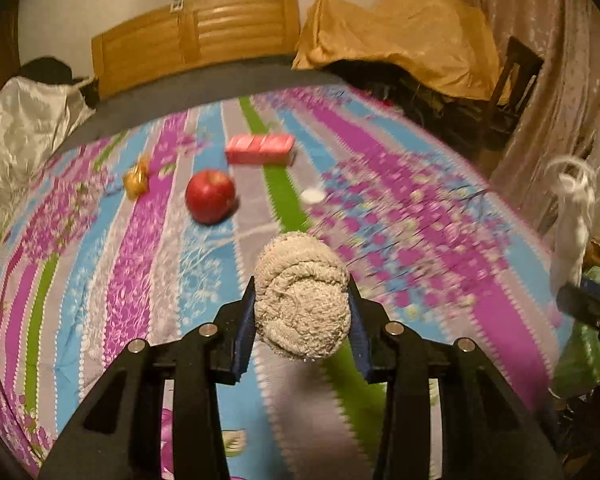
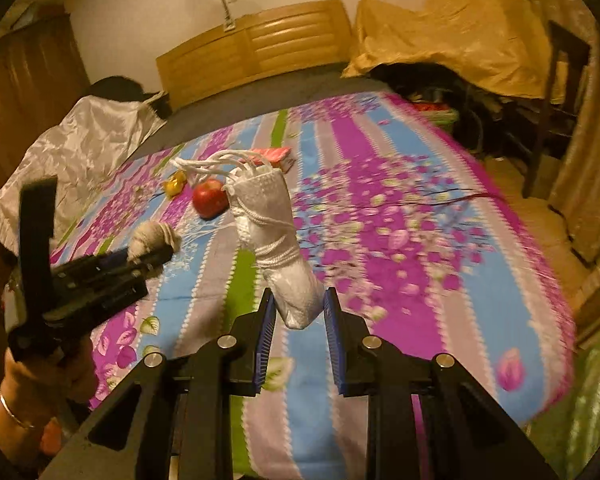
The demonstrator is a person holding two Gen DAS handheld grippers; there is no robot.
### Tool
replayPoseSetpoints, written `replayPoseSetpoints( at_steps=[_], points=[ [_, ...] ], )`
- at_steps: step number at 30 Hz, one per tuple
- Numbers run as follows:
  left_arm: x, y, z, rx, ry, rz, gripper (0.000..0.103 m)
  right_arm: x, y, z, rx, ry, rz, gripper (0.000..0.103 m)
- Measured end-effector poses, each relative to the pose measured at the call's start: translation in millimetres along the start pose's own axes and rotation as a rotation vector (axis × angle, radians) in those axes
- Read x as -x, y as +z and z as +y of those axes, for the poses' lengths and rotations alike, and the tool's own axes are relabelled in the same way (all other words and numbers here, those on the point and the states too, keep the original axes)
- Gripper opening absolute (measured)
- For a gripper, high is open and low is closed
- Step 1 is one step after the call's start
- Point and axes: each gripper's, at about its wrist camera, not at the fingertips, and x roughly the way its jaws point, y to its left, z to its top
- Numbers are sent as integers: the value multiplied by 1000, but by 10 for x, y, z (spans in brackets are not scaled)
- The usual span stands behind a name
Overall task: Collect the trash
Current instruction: 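Carry the knitted ball and white glove over the green bin with both tools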
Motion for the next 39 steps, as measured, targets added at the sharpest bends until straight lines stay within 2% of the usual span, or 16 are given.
replayPoseSetpoints(
  at_steps=[7, 13, 18, 26, 31, 39],
  points=[
    [326, 184, -631, -99, -30, -73, 38, 745, -114, -397, -68, -83, -87, 26],
    [550, 323, -1337, -219, -91, -141, 38, 1298, -159, -932, -154, -176, -150, 26],
    [662, 449, -1967, -300, -176, -169, 38, 1739, -242, -1419, -229, -277, -177, 26],
    [605, 455, -3028, -467, -367, -108, 38, 2371, -569, -2328, -394, -456, -185, 26],
    [565, 377, -3693, -590, -482, -51, 38, 2741, -899, -2939, -508, -570, -154, 26],
    [481, 152, -4518, -720, -605, 47, 38, 2884, -1411, -3622, -667, -660, -93, 26]
  ],
)
